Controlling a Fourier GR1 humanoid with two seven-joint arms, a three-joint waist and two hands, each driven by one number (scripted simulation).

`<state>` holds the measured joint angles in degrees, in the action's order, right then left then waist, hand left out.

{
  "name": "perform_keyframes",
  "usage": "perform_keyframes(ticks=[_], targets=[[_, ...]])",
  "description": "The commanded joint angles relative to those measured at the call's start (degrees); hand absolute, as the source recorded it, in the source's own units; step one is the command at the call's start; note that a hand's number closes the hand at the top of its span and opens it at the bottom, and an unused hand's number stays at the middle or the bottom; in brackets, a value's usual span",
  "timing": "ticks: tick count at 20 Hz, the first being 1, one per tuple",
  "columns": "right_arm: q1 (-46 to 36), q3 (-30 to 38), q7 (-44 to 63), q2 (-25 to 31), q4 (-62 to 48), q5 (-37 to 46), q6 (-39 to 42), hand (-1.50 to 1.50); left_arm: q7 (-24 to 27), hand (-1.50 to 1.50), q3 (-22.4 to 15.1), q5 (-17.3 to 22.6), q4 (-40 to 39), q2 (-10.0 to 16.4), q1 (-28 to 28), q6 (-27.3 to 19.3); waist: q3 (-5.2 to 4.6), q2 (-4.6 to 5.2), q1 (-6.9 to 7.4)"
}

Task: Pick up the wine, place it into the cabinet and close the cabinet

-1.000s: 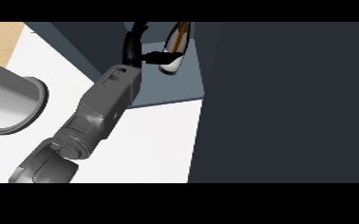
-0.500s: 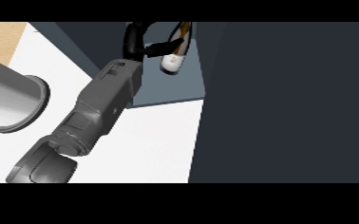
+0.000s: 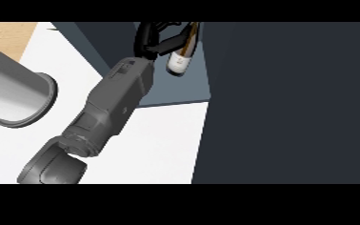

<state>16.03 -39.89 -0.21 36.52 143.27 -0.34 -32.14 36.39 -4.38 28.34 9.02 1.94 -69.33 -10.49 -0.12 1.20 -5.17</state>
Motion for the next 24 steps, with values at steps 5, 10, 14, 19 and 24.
perform_keyframes(ticks=[5, 10, 14, 19, 24], targets=[[2.6, 1.4, 6.3, 2.0, 11.5, -1.3, -1.0, -1.50, -0.2, -1.50, 0.1, -0.3, 0.8, -1.5, 1.2, 4.8, 0.04, -0.71, 2.52], [5.0, 1.9, 5.8, 3.1, 12.8, -1.9, -1.1, -1.50, -3.7, -1.50, -0.7, 0.9, 3.6, -1.9, -0.3, 2.0, 0.07, -1.21, 2.64], [7.2, 2.3, 4.2, 3.7, 12.8, -3.0, -0.9, -1.50, -3.9, -1.50, -2.1, 2.6, 7.5, -1.9, 3.6, 3.9, 0.11, -1.65, 2.78], [7.1, 2.6, 5.7, 3.7, 13.1, -0.9, -2.8, -1.50, -6.0, -1.50, -4.3, 4.1, 13.7, -1.9, 7.9, 9.0, 0.06, -1.99, 4.23], [6.7, 3.9, 6.9, 4.5, 13.8, -2.4, -2.9, -1.50, -6.6, -1.50, -8.8, 6.6, 22.5, -1.9, 15.4, 8.4, 0.07, -2.21, 5.07]])
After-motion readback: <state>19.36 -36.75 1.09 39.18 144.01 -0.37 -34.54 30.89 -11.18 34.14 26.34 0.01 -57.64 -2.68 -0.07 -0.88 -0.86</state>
